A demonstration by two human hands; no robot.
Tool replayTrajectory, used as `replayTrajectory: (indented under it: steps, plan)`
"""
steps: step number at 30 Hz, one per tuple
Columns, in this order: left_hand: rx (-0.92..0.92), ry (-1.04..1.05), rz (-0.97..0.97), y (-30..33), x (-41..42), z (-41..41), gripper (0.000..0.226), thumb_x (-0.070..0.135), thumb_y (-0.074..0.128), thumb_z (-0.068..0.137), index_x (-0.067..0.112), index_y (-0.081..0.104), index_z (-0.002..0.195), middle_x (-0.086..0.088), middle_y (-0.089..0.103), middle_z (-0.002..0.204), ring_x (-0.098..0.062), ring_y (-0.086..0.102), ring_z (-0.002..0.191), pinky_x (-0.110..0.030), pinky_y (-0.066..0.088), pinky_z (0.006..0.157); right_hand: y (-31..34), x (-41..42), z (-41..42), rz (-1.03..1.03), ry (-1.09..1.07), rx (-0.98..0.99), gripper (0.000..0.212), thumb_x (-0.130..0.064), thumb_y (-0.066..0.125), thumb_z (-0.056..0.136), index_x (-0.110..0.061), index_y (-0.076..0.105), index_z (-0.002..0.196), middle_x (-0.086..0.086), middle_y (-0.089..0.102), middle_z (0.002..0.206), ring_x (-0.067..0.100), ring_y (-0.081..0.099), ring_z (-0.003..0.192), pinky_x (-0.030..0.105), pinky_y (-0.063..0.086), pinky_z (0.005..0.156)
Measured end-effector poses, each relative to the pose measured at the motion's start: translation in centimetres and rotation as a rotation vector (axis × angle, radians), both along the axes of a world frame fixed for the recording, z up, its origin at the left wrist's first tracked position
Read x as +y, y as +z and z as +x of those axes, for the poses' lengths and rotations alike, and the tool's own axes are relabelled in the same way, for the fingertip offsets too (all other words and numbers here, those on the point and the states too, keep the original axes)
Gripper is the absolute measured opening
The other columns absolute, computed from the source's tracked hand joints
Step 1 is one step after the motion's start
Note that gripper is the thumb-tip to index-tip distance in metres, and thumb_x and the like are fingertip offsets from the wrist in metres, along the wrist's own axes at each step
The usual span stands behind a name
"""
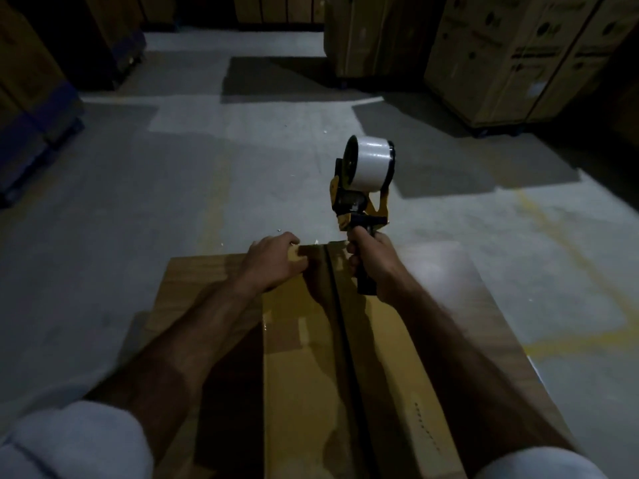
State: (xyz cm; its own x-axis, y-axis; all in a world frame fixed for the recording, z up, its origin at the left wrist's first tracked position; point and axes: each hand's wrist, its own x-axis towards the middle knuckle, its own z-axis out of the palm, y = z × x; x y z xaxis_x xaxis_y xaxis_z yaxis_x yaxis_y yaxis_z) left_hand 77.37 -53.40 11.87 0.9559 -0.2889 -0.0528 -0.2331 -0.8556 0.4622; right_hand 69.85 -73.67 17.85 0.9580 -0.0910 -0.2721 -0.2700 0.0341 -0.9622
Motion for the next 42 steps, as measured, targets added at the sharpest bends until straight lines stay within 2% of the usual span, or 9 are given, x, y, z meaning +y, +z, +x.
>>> replayTrajectory:
  steps: [7, 10, 13, 17, 22, 28, 32, 38, 42]
  plan:
    - [0.226, -0.014, -0.53, 0.5, -0.9, 3.0, 0.087, 0.029, 0.082, 0.089, 0.014, 0.034, 0.159, 0.004, 0.052, 0.143, -0.02, 0.06, 0.118, -0.039, 0.056, 0.097, -2.3, 2.4, 0.6, -0.129, 0.027, 0.042, 0.029, -0.026, 0.048, 0.107, -0.021, 0.05, 0.078, -0.007, 0.046, 0.064, 0.008, 0.041, 0.056, 0.026, 0.034, 0.057]
    - [0.464, 0.002, -0.745, 0.5, -1.8, 4.4, 0.069, 0.009, 0.073, 0.095, 0.009, 0.04, 0.155, -0.006, 0.053, 0.148, -0.023, 0.066, 0.112, -0.034, 0.06, 0.091, -2.7, 2.9, 0.3, -0.148, 0.023, 0.047, 0.032, -0.027, 0.048, 0.108, -0.021, 0.052, 0.077, -0.008, 0.047, 0.061, 0.006, 0.042, 0.054, 0.024, 0.035, 0.054]
    - [0.442, -0.06, -0.631, 0.2, -1.8, 5.7, 0.034, -0.001, 0.063, 0.099, -0.001, 0.062, 0.133, -0.022, 0.066, 0.132, -0.023, 0.067, 0.105, -0.032, 0.057, 0.095, -2.9, 3.0, 0.0, -0.132, 0.036, 0.033, 0.034, -0.026, 0.047, 0.109, -0.022, 0.051, 0.075, -0.012, 0.047, 0.058, 0.004, 0.042, 0.05, 0.024, 0.036, 0.053]
    - [0.494, -0.095, -0.482, 0.4, -1.6, 7.1, 0.035, -0.006, 0.062, 0.098, 0.001, 0.065, 0.132, -0.018, 0.067, 0.131, -0.032, 0.064, 0.121, -0.037, 0.05, 0.108, -3.1, 3.2, -0.3, -0.133, 0.025, 0.052, 0.031, -0.026, 0.047, 0.108, -0.022, 0.052, 0.078, -0.013, 0.048, 0.058, 0.001, 0.044, 0.049, 0.021, 0.038, 0.052]
    - [0.73, -0.134, -0.477, 0.6, -0.9, 8.1, 0.025, 0.0, 0.057, 0.102, 0.016, 0.076, 0.105, -0.006, 0.078, 0.106, -0.025, 0.071, 0.1, -0.037, 0.058, 0.091, -3.0, 3.2, -0.6, -0.122, 0.014, 0.138, 0.03, -0.026, 0.048, 0.107, -0.022, 0.05, 0.077, -0.008, 0.045, 0.06, 0.008, 0.041, 0.053, 0.028, 0.039, 0.058]
    - [0.794, -0.228, -0.38, 0.8, 0.0, 8.2, 0.022, 0.019, 0.053, 0.106, 0.029, 0.073, 0.109, 0.002, 0.077, 0.108, -0.012, 0.075, 0.091, -0.024, 0.06, 0.076, -3.2, 3.3, -1.2, -0.12, 0.009, 0.151, 0.026, -0.027, 0.048, 0.107, -0.02, 0.049, 0.082, -0.007, 0.045, 0.064, 0.006, 0.044, 0.052, 0.026, 0.042, 0.057]
    - [0.901, -0.261, -0.47, -0.1, 0.5, 8.1, 0.036, 0.036, 0.056, 0.103, 0.01, 0.069, 0.125, -0.01, 0.073, 0.124, -0.024, 0.07, 0.108, -0.031, 0.057, 0.091, -3.2, 3.5, -1.2, -0.135, 0.004, 0.145, 0.026, -0.028, 0.048, 0.106, -0.021, 0.049, 0.081, -0.008, 0.045, 0.063, 0.006, 0.043, 0.053, 0.027, 0.04, 0.059]
    - [0.772, -0.414, -0.285, -0.6, 0.1, 7.9, 0.066, 0.06, 0.061, 0.084, 0.023, 0.063, 0.139, 0.005, 0.067, 0.136, -0.014, 0.059, 0.128, -0.036, 0.039, 0.118, -2.9, 4.1, -1.3, -0.153, -0.01, 0.128, 0.031, -0.027, 0.047, 0.106, -0.021, 0.049, 0.076, -0.014, 0.045, 0.054, 0.001, 0.044, 0.047, 0.022, 0.042, 0.053]
    - [0.733, -0.408, -0.282, -1.4, 0.3, 7.8, 0.059, 0.064, 0.062, 0.082, 0.032, 0.067, 0.131, 0.009, 0.066, 0.135, -0.013, 0.058, 0.129, -0.037, 0.037, 0.119, -2.8, 4.0, -1.9, -0.128, -0.014, 0.136, 0.032, -0.028, 0.046, 0.107, -0.022, 0.049, 0.077, -0.013, 0.045, 0.055, 0.002, 0.043, 0.047, 0.022, 0.041, 0.053]
